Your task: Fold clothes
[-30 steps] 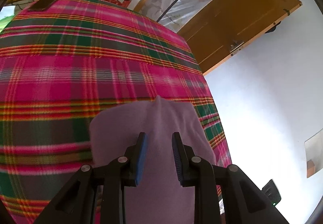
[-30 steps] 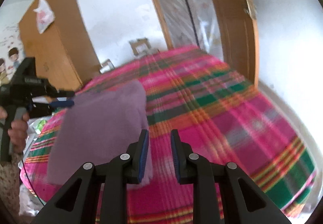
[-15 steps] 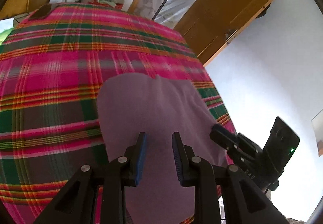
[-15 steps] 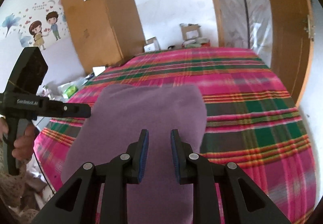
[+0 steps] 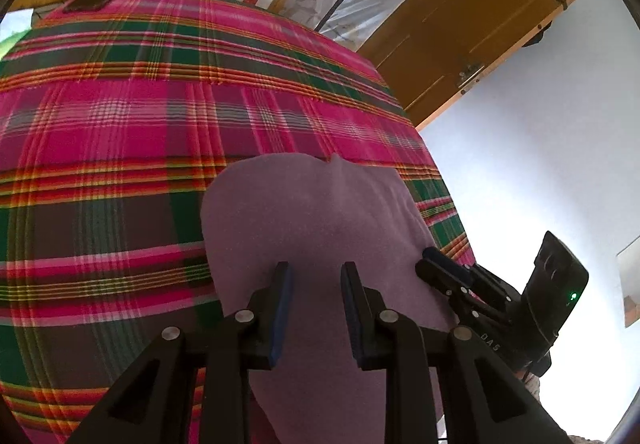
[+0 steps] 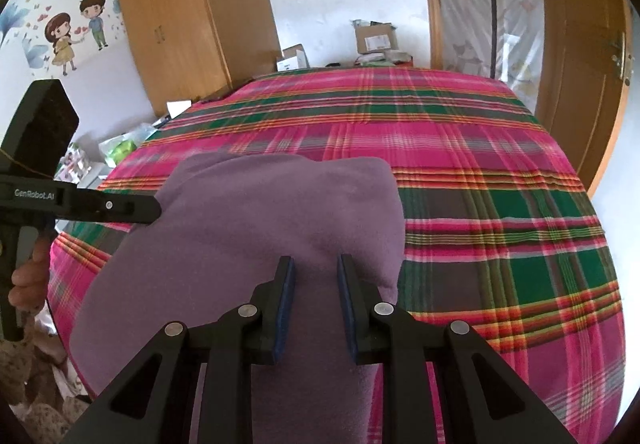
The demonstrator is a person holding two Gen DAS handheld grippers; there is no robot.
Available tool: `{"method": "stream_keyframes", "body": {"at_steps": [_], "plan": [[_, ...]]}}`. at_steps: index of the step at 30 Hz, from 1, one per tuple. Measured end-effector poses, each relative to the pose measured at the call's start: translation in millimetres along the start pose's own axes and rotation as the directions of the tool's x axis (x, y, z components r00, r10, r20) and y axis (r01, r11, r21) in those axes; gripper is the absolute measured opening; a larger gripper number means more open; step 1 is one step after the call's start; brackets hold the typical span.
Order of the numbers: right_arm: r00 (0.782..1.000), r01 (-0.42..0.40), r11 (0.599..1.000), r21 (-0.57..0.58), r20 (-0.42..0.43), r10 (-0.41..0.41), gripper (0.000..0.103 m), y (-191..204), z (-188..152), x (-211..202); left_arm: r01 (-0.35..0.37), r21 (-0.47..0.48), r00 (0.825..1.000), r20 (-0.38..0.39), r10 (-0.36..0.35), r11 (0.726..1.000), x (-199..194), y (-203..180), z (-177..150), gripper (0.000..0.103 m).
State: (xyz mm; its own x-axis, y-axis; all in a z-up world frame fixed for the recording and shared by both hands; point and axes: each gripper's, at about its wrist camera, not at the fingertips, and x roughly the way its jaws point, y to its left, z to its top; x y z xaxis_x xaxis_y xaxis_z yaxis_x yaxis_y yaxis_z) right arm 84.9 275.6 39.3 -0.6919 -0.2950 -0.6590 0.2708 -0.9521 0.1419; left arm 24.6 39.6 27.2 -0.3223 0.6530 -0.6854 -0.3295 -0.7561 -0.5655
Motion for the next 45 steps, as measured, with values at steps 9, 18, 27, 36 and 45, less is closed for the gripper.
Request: {"method": "stream_keyframes", "body": {"at_steps": [9,18,27,36,45], "plan": [[1.0,0.015,1.0,-0.016,0.017,-0.015,0.023,2,0,-15,-0.039,0.021,0.999,0.025,0.038,0.999,-12,-4,-9,0.026],[0.999,-0.001,1.0,0.005,0.033,0.001,0.023,6,-29,-45,-0.036,-0.004,0.999,0.016,0.036,0.999,-26,4,-34,0.026],[1.0,-0.007,1.0,0.023,0.011,0.006,0.023,3,-40,-32,-0.032,-0.025,0.999,0.0,0.032,0.999,-21,11,-40,0.027],[1.0,0.003,0.999,0.035,0.024,-0.004,0.026,-9,-35,-55,-0.003,-0.067,1.0,-0.022,0.001,0.998,-28,21,-39,0.034],[0.986,-0.143,0.955,0.26,-0.048,0.161,0.055,-64,-30,-47,0.134,-0.122,0.987,-0.076,-0.144,0.983,-16,36,-26,0.047]]}}
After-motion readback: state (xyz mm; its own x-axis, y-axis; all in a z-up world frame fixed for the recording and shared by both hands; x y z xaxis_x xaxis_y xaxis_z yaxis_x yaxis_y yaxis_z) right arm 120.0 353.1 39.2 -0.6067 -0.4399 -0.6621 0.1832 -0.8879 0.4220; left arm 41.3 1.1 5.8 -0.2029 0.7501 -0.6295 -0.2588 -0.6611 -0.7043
